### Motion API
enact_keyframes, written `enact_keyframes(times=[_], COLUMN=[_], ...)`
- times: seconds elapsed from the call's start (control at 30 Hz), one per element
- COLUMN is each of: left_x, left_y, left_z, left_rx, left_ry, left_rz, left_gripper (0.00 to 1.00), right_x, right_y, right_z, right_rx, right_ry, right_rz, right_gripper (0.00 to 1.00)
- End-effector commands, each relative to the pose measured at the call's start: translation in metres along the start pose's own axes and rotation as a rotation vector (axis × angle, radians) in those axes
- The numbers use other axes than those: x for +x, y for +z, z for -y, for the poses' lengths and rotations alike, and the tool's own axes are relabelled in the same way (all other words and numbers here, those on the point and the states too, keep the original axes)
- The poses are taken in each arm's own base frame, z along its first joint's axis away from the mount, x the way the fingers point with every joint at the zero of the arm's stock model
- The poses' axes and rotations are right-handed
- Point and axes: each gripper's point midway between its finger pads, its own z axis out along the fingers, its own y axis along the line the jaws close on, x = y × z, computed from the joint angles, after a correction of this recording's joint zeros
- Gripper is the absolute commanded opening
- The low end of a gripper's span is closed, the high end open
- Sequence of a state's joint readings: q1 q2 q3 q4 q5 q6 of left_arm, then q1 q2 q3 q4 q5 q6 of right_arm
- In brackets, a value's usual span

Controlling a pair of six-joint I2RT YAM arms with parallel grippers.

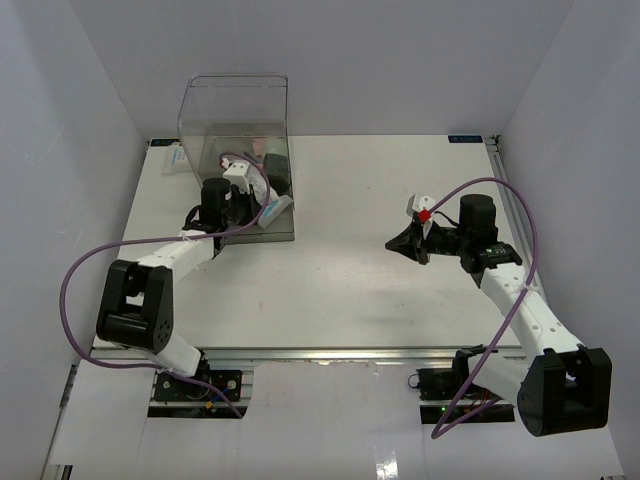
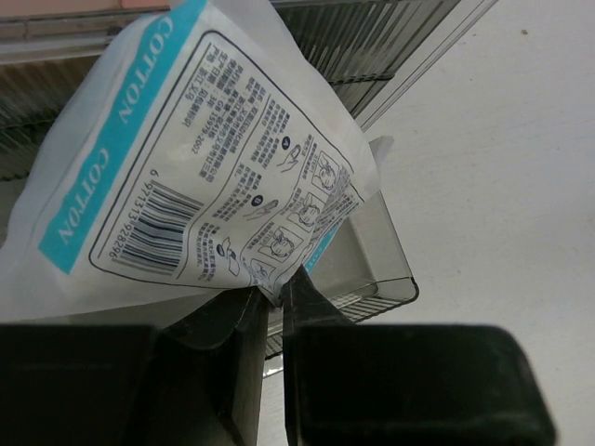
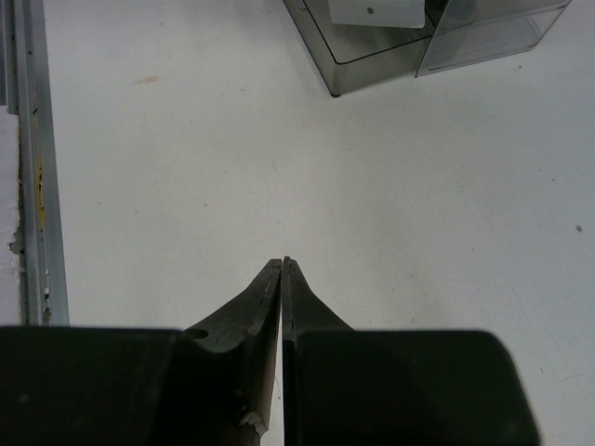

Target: Organize the makeup

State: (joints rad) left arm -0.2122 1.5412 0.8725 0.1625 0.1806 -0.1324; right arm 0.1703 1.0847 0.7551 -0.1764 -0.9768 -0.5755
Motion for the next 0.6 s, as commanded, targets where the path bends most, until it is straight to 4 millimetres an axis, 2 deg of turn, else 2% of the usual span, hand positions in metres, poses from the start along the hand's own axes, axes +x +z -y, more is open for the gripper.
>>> enact_keyframes(times=[0.0,0.2,0.4,0.57], left_x=[-0.020,0.008,0.024,0.028], left_y=[0.006,0.011,0.011,0.004], left_z=[-0.002,-0.001,0.003,0.008], left_rx=[-0.016,0.035,0.076,0.107], left_ry=[0.100,0.177,0.200,0.218], left_rz=[0.038,-0.059,-0.130,-0.164], left_gripper=[0.07,0.08,0.10,0.10], right_x=[-0.001,0.000,-0.001,-0.003], right_y=[0.000,0.001,0.000,0.000], right_z=[0.001,0.001,0.001,0.000], right_rx=[-0.004,-0.003,-0.005,-0.009], right_ry=[-0.010,-0.006,-0.008,-0.012], right_rz=[0.010,0.008,0.011,0.016], right_gripper=[0.08,0.08,0.08,0.08])
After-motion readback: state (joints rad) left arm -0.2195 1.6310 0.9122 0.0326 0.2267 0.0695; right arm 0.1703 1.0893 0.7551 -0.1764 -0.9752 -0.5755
